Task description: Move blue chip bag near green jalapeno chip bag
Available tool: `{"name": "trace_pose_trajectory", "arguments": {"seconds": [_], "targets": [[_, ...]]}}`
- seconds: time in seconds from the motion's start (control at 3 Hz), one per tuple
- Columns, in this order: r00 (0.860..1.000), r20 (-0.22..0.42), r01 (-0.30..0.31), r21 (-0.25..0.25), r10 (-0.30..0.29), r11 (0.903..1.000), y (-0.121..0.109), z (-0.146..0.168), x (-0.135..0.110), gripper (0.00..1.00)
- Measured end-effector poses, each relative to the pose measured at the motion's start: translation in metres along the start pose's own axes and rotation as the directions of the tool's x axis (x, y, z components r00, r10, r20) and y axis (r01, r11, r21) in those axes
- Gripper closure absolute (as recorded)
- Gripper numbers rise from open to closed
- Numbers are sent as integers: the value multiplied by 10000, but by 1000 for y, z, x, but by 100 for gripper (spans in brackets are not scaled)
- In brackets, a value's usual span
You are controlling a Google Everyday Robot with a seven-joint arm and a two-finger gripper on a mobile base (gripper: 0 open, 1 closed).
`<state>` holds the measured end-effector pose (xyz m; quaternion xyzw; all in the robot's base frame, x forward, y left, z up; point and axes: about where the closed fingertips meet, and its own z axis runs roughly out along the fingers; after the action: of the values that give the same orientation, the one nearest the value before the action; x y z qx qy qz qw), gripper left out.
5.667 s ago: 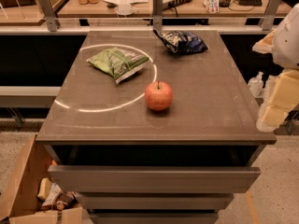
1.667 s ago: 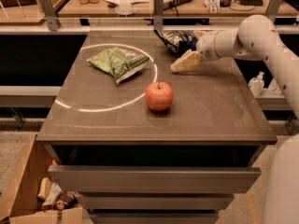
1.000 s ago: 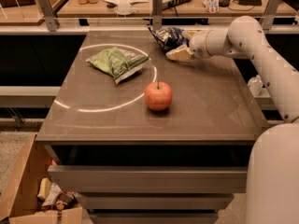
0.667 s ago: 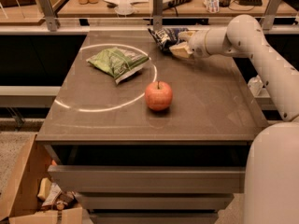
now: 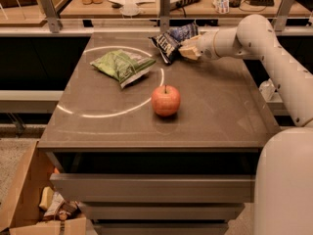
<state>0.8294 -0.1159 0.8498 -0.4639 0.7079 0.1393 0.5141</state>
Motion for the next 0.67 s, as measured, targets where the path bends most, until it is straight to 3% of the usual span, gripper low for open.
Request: {"name": "trace_pose_trajectory", "arguments": {"seconds": [0.33, 0.67], "targets": [[10000, 0, 0, -1, 0, 10000, 0, 0, 0, 100], [9999, 140, -48, -866, 60, 9962, 27, -1, -18, 100]]}}
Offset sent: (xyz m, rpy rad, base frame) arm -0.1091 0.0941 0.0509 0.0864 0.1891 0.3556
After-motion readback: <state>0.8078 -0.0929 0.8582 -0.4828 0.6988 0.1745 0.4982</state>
